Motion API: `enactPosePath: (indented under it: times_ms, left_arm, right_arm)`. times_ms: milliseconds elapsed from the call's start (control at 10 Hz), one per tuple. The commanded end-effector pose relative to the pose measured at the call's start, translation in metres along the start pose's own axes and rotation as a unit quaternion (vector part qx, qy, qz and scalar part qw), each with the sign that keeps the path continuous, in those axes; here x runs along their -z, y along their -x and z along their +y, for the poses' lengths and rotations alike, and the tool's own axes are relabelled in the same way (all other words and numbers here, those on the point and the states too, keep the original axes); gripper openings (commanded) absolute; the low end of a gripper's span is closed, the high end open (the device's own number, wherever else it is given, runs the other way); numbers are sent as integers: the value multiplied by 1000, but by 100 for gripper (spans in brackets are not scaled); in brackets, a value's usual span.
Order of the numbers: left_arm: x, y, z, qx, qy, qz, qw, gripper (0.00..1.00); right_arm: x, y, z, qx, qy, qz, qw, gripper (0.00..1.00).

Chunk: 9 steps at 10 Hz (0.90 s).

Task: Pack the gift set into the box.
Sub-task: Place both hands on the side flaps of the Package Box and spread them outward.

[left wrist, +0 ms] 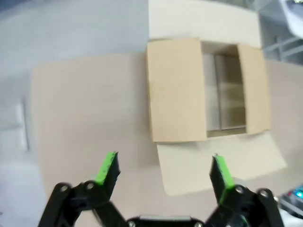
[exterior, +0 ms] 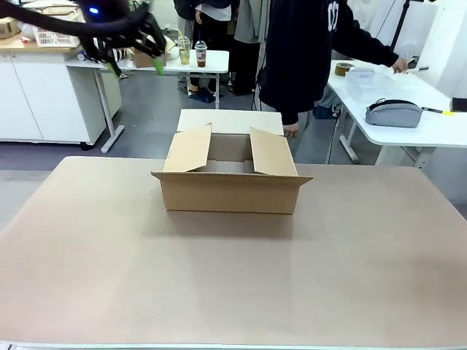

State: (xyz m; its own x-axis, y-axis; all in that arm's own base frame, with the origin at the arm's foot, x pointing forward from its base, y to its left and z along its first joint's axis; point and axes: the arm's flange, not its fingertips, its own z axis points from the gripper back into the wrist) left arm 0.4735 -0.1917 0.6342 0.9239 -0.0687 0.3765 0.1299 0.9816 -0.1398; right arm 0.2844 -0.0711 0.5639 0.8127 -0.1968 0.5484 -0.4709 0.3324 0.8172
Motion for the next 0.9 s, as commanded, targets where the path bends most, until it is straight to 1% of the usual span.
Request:
enactPosePath:
  times_ms: [0, 100, 200, 600, 700, 800]
  left_arm:
    - [25, -30, -45, 4, 32, 65, 997, 100]
    - [50, -29, -55, 15, 76, 91, 993, 100]
    - [22, -12, -25, 1, 5, 34, 999, 100]
    - [22, -12, -25, 1, 5, 34, 999, 100]
    - [19, -24, -26, -3, 18, 36, 999, 100]
    - [23, -28, -26, -92, 35, 36, 995, 100]
  right_arm:
    - [1, -4, 0, -15, -11, -7, 1000, 100]
    - [1, -4, 0, -15, -11, -7, 1000, 100]
    - [1, -4, 0, -15, -11, -7, 1000, 100]
    - [1, -4, 0, -15, -11, -7, 1000, 100]
    - [1, -4, 0, -15, -11, -7, 1000, 100]
    - [1, -4, 0, -15, -11, -7, 1000, 100]
